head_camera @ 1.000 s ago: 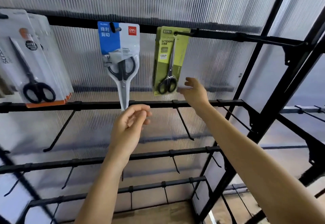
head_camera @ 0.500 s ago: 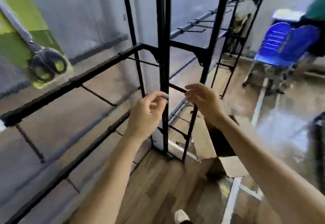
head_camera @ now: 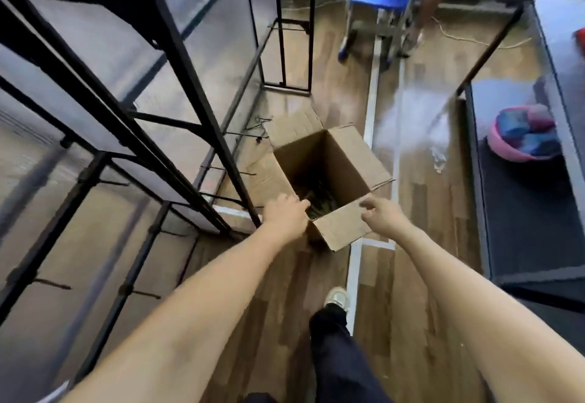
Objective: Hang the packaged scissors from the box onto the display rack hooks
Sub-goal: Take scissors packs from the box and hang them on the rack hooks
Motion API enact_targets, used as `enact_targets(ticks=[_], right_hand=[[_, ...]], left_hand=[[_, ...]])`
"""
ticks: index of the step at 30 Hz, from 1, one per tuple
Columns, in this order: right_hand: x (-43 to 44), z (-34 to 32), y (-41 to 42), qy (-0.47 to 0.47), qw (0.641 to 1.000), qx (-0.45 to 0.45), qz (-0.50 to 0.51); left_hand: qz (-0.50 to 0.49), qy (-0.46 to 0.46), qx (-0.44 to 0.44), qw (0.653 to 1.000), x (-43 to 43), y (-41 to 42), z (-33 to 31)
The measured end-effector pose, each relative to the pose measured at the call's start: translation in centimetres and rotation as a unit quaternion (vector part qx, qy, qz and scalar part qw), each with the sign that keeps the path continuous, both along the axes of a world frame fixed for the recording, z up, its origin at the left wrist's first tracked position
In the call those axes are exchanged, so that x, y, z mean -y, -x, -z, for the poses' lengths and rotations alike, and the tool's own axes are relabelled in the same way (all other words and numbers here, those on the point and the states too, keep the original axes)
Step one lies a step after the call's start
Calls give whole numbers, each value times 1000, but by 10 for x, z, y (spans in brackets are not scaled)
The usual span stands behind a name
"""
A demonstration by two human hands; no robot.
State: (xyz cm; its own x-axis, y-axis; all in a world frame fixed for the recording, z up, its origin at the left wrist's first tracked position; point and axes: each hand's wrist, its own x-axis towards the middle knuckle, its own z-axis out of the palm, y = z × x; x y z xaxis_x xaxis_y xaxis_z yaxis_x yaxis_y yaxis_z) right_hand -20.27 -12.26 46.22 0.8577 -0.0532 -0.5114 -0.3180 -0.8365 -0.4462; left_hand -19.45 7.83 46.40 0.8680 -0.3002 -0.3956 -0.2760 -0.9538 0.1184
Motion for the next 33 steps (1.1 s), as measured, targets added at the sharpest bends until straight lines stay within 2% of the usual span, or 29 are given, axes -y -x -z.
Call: enact_targets(ticks=[2, 4, 10, 16, 20, 22, 24, 26, 30, 33], right_hand=[[14, 21, -25, 9, 1000, -23, -12], [26, 41, -47, 23, 998, -43, -30], [45, 87, -105, 23, 993, -100, -53], [37, 137, -167, 6, 990, -126, -64], [23, 181, -204, -2, 986, -150, -68], [17, 212, -219, 6, 984, -162, -68], [11, 251, -232, 17, 982, -174, -67], [6, 293, -244, 19, 981, -184, -57], [-5, 379, -261, 15, 975, -219, -42], [-8, 447, -279, 18, 973, -231, -15]], left_hand=[[-13, -39, -23, 999, 8, -26, 25], [-54, -40, -51, 996, 19, -52, 47], [-123, 17, -102, 987, 48, -114, 102], [-129, 15, -152, 980, 52, -168, 163], [-142, 49, -208, 967, 55, -204, 216], [-178, 85, -233, 952, 58, -219, 246], [-253, 126, -257, 924, 62, -233, 283], [-347, 162, -278, 881, 65, -242, 326], [-536, 214, -302, 759, 68, -244, 412], [-649, 240, -281, 665, 72, -249, 475]])
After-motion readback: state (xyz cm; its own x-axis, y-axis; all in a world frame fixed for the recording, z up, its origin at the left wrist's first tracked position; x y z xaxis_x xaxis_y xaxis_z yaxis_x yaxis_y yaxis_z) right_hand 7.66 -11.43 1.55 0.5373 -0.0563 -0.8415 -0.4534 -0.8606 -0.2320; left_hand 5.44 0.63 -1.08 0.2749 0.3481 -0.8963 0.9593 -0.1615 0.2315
